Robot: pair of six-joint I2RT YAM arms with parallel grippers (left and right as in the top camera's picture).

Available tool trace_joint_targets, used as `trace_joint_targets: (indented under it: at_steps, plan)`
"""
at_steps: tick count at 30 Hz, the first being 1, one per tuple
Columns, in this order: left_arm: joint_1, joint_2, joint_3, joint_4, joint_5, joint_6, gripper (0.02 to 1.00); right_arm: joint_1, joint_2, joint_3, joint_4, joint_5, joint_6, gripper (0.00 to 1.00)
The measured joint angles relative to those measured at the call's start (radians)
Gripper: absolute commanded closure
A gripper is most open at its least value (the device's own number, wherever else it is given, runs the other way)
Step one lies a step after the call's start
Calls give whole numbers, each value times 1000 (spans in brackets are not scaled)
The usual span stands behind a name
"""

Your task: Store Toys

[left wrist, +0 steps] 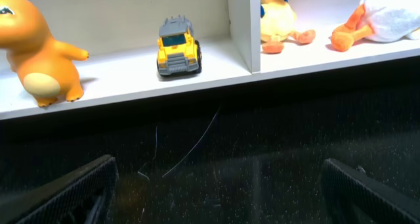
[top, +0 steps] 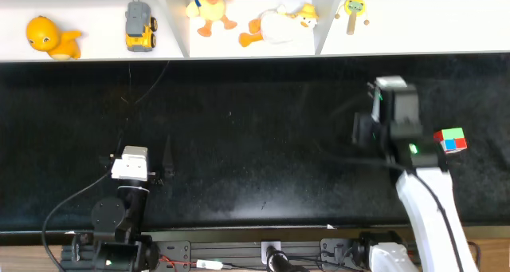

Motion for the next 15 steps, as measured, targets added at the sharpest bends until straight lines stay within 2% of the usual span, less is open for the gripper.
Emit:
trace_joint_targets:
  at_steps: [7,15]
  plan:
    - [0,0,0,0,0,0,20,-227,-156,-68,-81,33,117,3]
    - [0,0,0,0,0,0,20,-278,-167,-68,-81,37,144,5]
